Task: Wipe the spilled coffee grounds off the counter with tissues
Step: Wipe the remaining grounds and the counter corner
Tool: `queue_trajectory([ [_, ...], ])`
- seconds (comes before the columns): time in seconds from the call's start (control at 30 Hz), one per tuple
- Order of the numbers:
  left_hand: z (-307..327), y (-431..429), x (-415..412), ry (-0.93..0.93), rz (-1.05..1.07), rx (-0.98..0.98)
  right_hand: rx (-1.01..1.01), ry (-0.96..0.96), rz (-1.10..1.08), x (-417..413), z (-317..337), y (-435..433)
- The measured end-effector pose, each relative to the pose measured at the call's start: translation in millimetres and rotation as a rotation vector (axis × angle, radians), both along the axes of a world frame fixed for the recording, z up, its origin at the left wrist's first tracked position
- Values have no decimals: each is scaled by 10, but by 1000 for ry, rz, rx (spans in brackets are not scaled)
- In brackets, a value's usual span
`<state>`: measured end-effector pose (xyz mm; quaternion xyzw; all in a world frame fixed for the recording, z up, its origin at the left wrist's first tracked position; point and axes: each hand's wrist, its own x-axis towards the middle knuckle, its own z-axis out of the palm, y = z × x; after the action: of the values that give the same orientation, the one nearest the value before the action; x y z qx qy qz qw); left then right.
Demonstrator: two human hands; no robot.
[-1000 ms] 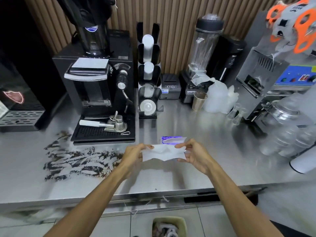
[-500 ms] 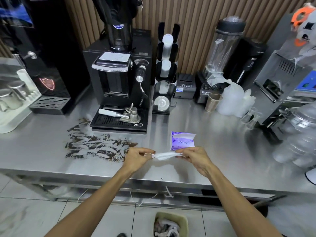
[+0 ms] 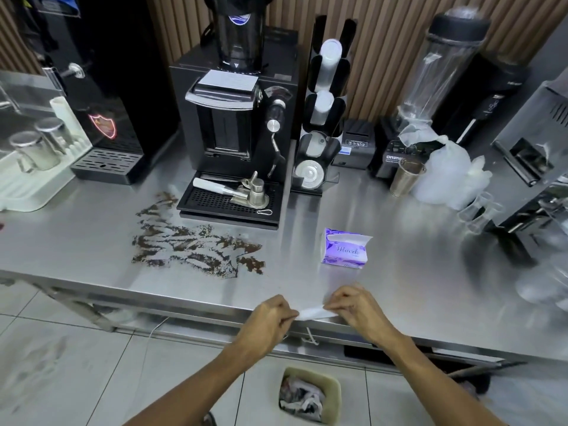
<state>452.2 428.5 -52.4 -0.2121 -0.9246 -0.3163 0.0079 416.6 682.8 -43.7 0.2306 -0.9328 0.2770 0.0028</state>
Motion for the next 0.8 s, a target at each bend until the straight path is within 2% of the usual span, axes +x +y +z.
queue_trajectory([
  [0.2,-269,9,184,35,-2,-87,95,186,57,53,-299,4],
  [0.4,-363,-313,109,22,126,-186,102,203,61,-254,-329,-476],
  [0.57,-197,-590,-135,84,291,-271,196,162,92,-574,-228,-956],
  [0.7,-127,-502,-74,191,292,-244,127,174,61,-552,-176,-815],
  [0.8,-167,-400,111,210,240,-232,76,222,115,-317,-245,-496],
])
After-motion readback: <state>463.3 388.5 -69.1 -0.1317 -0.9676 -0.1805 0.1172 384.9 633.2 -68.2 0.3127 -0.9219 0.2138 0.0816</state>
